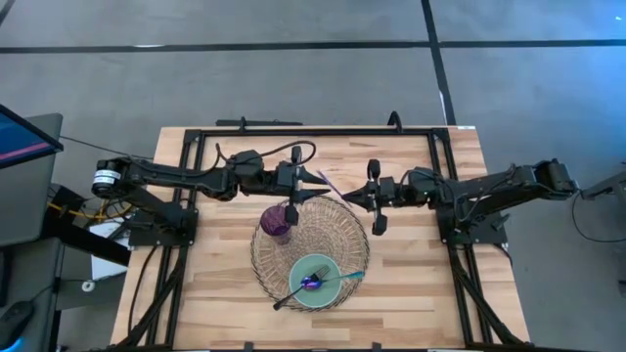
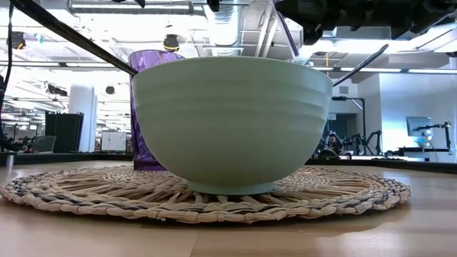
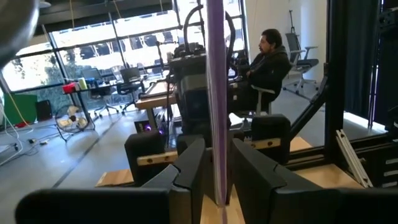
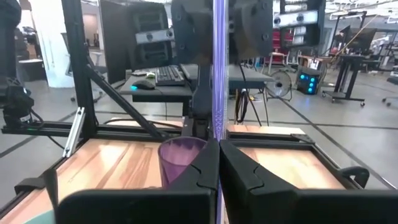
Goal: Pick & Place Utensil
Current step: Put the straw into the violet cup
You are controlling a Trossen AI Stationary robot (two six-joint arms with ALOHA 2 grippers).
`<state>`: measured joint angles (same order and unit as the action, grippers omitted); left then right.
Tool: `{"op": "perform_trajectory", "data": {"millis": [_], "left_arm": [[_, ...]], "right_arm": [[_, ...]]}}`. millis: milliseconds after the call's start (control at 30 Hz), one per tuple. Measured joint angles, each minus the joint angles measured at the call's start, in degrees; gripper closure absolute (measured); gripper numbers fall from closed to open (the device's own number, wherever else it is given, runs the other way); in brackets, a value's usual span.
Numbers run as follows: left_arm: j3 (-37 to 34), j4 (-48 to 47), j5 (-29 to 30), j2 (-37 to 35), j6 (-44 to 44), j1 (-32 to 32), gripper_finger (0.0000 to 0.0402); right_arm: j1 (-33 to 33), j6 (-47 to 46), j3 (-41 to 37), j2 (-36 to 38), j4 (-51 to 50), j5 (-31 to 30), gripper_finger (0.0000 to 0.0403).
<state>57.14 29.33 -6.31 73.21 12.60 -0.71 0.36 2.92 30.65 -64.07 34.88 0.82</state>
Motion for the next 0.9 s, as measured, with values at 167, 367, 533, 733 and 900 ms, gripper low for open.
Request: {"op": "perform_trajectory", "data": {"millis": [167,367,533,733,900], "left_arm": [[-0.02,0.3,0.0,0.0,0.0,0.0,0.0325],[0.0,3.29,-0.02,0.0,0.5,0.02,0.0325],[-0.02,4.65,-0.02,0.0,0.62,0.01,0.0325],[-0.02,4.62,-0.02,0.0,0.66,0.0,0.0341],[0.0,4.55,-0.02,0.0,0.63,0.02,0.0389]], "right_arm": [[0.0,0.02,0.0,-0.02,-0.42,0.26,0.0403],[-0.36,0.02,0.0,-0.02,-2.61,0.28,0.0403],[-1.31,0.02,0.0,-0.02,-3.08,0.26,0.0403],[-1.66,0.04,0.0,-0.02,-3.17,0.26,0.0403],[-1.66,0.04,0.0,-0.02,-3.17,0.28,0.0399]]}}
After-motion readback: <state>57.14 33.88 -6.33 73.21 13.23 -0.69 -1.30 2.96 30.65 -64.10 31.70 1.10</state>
